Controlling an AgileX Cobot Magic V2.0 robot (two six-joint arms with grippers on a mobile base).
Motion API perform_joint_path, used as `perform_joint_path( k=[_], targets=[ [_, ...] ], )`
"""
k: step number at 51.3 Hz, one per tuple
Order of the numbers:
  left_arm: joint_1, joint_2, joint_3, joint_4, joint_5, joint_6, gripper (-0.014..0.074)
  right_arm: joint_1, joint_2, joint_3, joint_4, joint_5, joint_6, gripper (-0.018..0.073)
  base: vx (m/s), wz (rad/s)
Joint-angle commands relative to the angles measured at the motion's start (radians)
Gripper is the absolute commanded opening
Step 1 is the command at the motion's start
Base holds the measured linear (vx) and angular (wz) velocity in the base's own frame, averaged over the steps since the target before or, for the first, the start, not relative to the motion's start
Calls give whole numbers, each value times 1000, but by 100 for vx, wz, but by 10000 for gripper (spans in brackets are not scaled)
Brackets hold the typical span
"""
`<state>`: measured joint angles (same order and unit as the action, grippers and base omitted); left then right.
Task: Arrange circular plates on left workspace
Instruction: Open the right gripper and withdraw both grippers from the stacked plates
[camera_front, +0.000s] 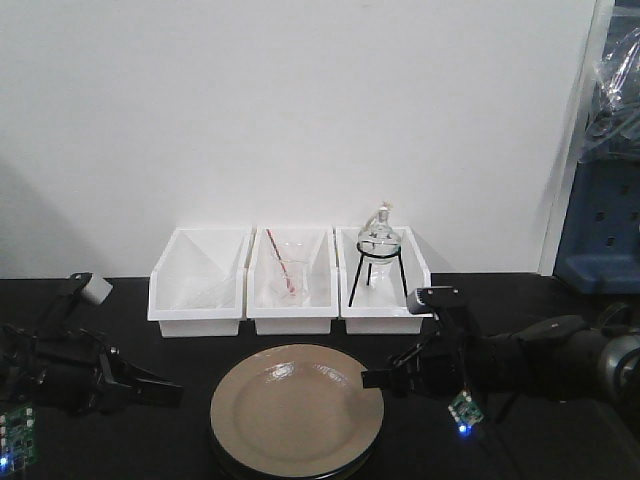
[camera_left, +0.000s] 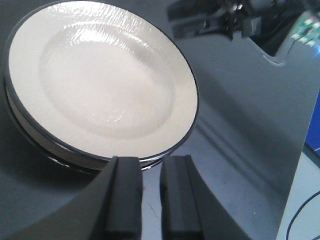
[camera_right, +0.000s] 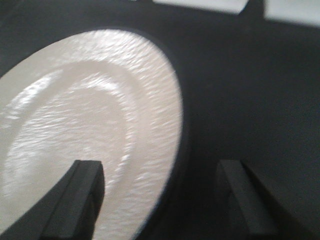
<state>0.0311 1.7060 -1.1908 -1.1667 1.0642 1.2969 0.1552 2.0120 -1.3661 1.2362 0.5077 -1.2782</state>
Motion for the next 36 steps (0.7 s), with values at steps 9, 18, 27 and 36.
perform_joint_path(
  k=[9,18,27,36],
  targets=[
    [1,-55,-26,25,-45,-80,8,-6,-224,-29,-221,-105,173,141,0,0],
    [1,-131,-24,211,-135,-236,-1,-6,-382,-15,-523,-90,498,-9,0,0],
    [1,-351,128,275,-349,-262,-1,-6,-600,165,-672,-219,643,-5,0,0],
    [1,-645,388,273,-597,-259,0,-5,-867,459,-672,-398,636,-6,0,0]
  ],
)
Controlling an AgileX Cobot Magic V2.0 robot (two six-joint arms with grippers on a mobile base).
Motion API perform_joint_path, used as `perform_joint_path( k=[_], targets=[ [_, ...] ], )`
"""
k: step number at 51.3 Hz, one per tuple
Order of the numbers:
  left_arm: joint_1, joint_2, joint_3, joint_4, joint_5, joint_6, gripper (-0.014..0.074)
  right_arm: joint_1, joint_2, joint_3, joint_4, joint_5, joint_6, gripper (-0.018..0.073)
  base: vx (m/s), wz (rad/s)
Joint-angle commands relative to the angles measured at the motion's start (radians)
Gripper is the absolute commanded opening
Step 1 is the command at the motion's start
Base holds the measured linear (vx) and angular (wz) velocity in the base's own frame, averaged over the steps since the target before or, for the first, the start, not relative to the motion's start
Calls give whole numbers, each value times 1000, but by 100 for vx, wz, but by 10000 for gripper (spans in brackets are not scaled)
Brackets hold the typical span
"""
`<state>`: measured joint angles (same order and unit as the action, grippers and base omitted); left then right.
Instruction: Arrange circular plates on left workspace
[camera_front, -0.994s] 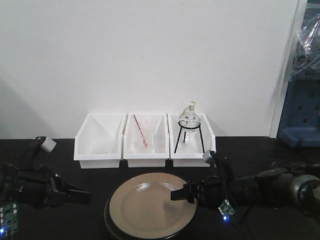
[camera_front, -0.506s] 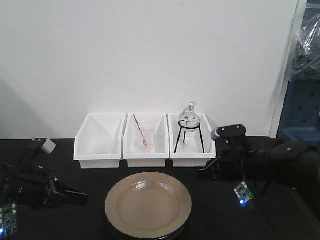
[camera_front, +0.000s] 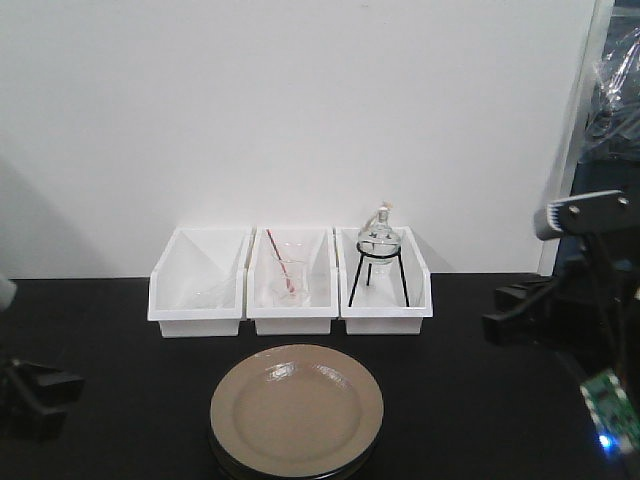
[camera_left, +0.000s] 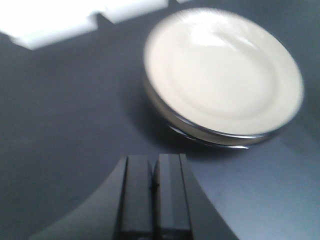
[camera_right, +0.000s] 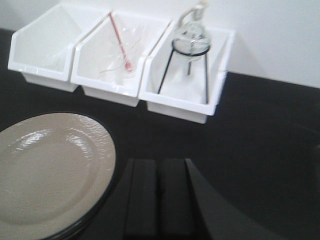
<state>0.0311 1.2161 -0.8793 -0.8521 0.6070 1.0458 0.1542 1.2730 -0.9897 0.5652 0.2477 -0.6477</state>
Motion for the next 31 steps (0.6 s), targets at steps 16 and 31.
perform_joint_path(
  k=[16,31],
  targets=[
    [1,-678,433,-52,-304,13,0,-4,-489,526,-4,-394,-9,-6,0,0],
    [1,-851,511,-48,-337,7,0,-4,-500,573,40,-417,-4,-6,0,0]
  ],
)
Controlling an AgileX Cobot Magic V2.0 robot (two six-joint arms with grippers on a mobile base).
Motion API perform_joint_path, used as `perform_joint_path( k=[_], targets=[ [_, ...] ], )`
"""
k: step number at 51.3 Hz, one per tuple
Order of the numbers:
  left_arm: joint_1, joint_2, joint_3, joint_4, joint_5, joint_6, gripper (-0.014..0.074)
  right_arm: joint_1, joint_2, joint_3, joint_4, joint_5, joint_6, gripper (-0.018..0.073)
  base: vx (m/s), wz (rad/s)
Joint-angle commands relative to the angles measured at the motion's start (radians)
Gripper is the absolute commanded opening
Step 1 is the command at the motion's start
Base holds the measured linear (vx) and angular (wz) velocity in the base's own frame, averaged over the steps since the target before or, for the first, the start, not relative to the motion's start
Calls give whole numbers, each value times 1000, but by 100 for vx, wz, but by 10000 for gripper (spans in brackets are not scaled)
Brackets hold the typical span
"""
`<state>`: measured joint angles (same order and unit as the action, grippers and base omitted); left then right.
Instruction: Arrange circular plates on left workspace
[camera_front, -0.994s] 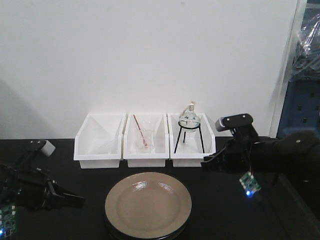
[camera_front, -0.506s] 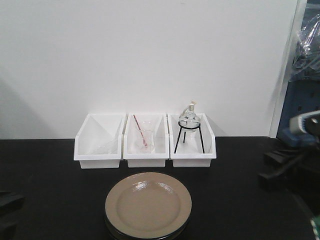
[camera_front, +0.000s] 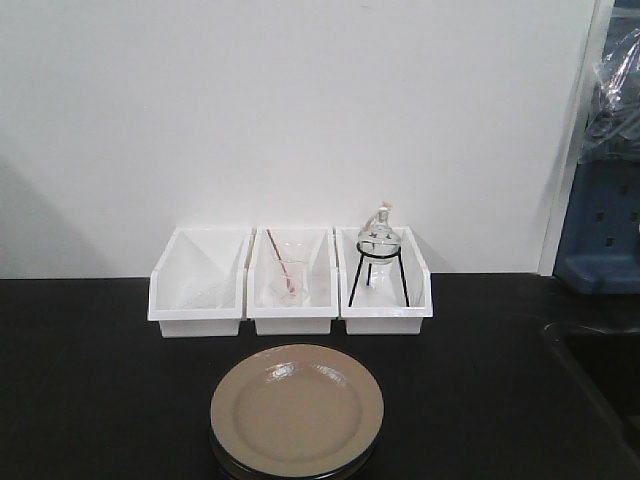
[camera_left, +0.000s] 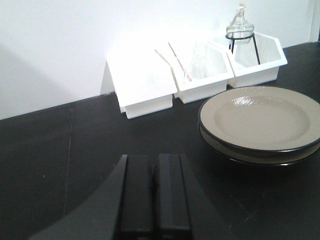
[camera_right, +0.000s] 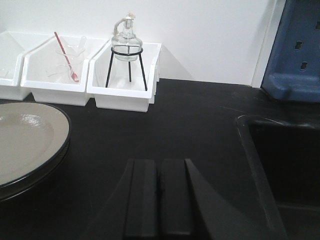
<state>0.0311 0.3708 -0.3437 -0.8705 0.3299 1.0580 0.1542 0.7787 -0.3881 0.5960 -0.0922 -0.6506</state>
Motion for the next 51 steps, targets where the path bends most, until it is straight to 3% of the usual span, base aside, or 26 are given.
perform_joint_path(
  k=[1,25,28,31,36,40,41,47,51],
  targets=[
    [1,-6,-25,-29,-60,-5,0,-4,-6,-28,10,-77,-1,-6,0,0],
    [1,-25,-12,-24,-52,-5,0,-4,-6,-28,10,-77,-1,-6,0,0],
    [1,-59,8,54,-49,-6,0,-4,-6,-28,10,-77,-1,-6,0,0],
    [1,-106,36,213,-45,-15,0,-4,-6,-28,10,-77,-1,-6,0,0],
    [1,-181,111,380,-51,-183,0,-4,-6,-28,10,-77,-1,-6,0,0],
    [1,-254,187,506,-71,-383,0,-4,-6,-28,10,-77,-1,-6,0,0],
    [1,-322,275,623,-123,-551,0,-4,-6,-28,10,-77,-1,-6,0,0],
    [0,-408,382,713,-229,-739,0,-4,-6,-28,10,-77,-1,-6,0,0],
    [0,-394,391,735,-241,-789,0,-4,-6,-28,10,-76,-1,-6,0,0]
  ],
)
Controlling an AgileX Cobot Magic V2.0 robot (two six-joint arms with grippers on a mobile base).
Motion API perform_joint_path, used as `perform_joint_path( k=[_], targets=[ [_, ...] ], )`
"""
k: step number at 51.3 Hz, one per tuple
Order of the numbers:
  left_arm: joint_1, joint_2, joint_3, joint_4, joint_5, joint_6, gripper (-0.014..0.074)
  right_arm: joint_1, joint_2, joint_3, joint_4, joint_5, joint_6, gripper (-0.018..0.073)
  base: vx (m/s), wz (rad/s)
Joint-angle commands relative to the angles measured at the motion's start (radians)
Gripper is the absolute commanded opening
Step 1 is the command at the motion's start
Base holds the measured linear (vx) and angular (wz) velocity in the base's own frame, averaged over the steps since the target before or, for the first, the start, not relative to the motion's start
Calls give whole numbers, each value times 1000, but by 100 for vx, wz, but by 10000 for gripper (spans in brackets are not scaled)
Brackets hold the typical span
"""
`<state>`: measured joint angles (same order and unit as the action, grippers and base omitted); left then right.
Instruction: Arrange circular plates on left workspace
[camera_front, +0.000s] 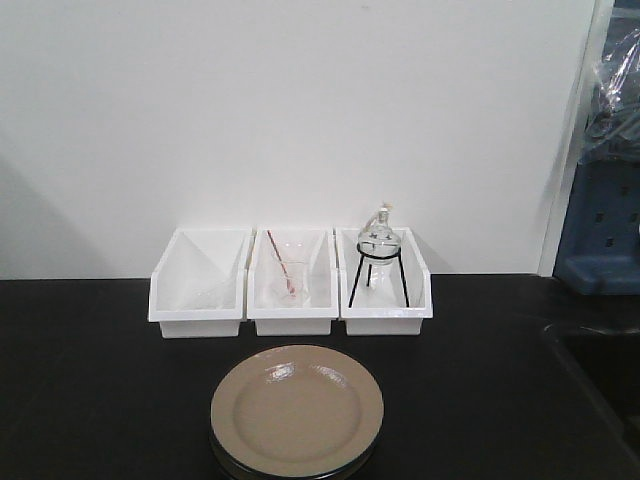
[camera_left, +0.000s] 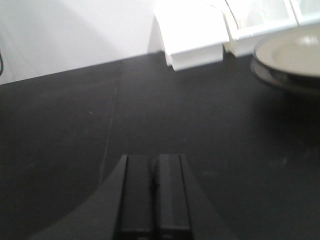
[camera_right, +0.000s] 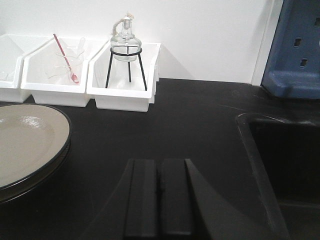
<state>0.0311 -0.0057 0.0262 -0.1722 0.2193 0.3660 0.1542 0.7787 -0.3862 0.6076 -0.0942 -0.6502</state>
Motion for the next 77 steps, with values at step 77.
perform_joint_path(
  k=[77],
  targets=[
    [0,-21,21,30,-137,-99,0,-4,-793,437,-623,82,568,-6,0,0]
  ],
)
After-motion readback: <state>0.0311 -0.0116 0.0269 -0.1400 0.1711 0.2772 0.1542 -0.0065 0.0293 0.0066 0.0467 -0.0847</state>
